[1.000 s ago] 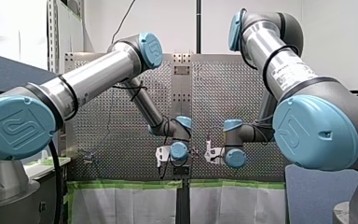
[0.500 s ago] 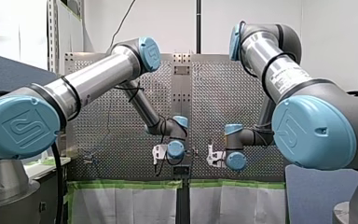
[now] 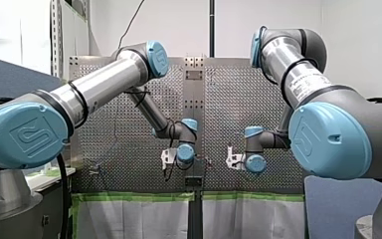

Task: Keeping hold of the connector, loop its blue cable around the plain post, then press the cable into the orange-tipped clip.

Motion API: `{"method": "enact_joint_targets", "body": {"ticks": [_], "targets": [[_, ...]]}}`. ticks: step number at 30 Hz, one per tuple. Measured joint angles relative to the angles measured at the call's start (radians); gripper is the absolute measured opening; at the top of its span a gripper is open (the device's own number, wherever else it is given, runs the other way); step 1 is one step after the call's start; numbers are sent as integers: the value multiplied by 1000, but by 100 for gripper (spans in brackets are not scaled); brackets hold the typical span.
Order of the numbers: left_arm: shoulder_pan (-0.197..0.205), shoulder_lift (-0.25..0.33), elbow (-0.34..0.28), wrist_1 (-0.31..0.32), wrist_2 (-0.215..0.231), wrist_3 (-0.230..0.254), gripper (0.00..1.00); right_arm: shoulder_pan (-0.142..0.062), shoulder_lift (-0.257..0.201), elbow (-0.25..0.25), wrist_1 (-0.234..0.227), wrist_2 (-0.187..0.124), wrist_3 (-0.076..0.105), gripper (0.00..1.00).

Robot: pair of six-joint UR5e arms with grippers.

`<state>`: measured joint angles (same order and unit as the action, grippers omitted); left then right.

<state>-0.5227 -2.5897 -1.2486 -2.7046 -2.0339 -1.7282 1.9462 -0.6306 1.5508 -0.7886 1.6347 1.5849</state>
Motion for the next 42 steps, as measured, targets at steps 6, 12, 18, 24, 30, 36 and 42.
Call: {"method": "enact_joint_targets", "body": {"ticks": [6,12,18,24,30,36,42], "targets": [[12,0,3,-6,3,2,0,-26,1,-18,11,-18,1,0],[18,0,3,-10,4,1,0,-40,1,-20,15,-33,4,0],[23,0,2,-14,4,-2,0,-46,2,-20,17,-41,11,0],[25,0,2,-15,4,-2,0,-51,2,-20,17,-43,14,0],[26,0,2,-19,5,-6,0,-52,2,-20,16,-55,22,0],[25,0,-2,-18,24,-7,34,-49,3,-20,17,-64,28,0],[22,1,-6,-20,46,22,88,-46,3,-20,24,-67,29,0]]}}
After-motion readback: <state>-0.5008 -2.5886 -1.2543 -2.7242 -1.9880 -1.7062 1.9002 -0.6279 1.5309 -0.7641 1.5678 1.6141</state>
